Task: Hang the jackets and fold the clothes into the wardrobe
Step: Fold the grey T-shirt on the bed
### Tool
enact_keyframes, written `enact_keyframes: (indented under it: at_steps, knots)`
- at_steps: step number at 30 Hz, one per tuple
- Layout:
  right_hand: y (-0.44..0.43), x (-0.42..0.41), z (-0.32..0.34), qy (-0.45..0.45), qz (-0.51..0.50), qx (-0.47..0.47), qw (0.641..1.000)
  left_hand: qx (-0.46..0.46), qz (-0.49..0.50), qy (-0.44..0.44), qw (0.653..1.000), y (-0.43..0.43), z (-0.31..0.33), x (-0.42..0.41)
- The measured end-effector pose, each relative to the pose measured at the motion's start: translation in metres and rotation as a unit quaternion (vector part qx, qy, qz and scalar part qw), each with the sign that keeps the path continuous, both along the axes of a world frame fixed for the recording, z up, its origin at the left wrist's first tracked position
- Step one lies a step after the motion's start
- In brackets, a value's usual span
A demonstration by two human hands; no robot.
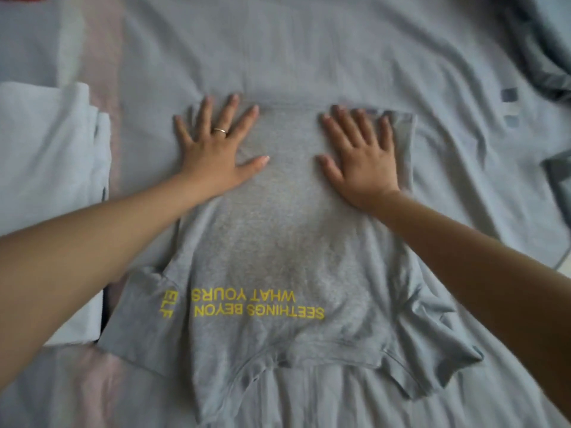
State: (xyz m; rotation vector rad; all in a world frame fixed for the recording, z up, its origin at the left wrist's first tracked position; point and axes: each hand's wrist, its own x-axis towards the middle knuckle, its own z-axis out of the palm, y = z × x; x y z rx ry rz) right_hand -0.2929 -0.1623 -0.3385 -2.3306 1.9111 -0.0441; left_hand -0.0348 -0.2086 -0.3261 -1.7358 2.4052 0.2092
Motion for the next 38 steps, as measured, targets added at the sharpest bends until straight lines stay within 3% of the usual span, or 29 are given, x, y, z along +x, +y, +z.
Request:
enact_keyframes:
  at_steps: [3, 5, 8, 10, 12, 17, 21, 24, 26, 34, 38]
  knots:
    - [-0.017, -0.034, 0.009, 0.026, -0.162, 0.030, 0.986, 0.046, 0.007, -0.014, 0.999, -0.025, 0.004, 0.009]
    - [-0.014, -0.030, 0.019, 0.048, -0.185, 0.049, 0.980, 0.065, 0.020, -0.025, 0.997, -0.029, 0.013, 0.010]
    - [0.020, 0.009, 0.026, 0.024, -0.045, 0.002, 0.999, 0.017, 0.008, 0.015, 1.000, 0.001, 0.016, -0.006]
    - [0.060, 0.030, 0.026, 0.003, 0.087, 0.000, 0.996, -0.013, -0.088, 0.041, 0.995, 0.043, 0.014, -0.014]
    - [0.101, 0.023, 0.017, 0.020, 0.126, 0.036, 0.991, -0.021, -0.146, 0.032, 0.989, 0.082, 0.005, 0.002]
    - [0.158, -0.044, 0.010, 0.040, -0.086, 0.060, 0.994, -0.018, -0.042, -0.023, 0.999, 0.117, -0.002, 0.061]
    - [0.181, -0.014, 0.023, 0.051, -0.197, 0.059, 0.977, -0.010, 0.052, 0.011, 0.999, 0.135, 0.014, 0.028]
    - [0.209, 0.030, 0.032, 0.013, -0.101, 0.065, 0.993, -0.008, -0.046, 0.040, 0.998, 0.184, 0.019, 0.001]
    - [0.242, 0.041, 0.028, 0.016, -0.025, 0.101, 0.994, 0.006, -0.120, 0.013, 0.993, 0.230, 0.012, 0.005]
    - [0.322, -0.025, 0.034, 0.045, -0.160, 0.193, 0.967, 0.120, 0.021, -0.057, 0.991, 0.314, 0.024, 0.056]
    - [0.330, -0.016, 0.043, 0.027, -0.209, 0.214, 0.954, 0.163, 0.008, -0.012, 0.987, 0.329, 0.039, 0.037]
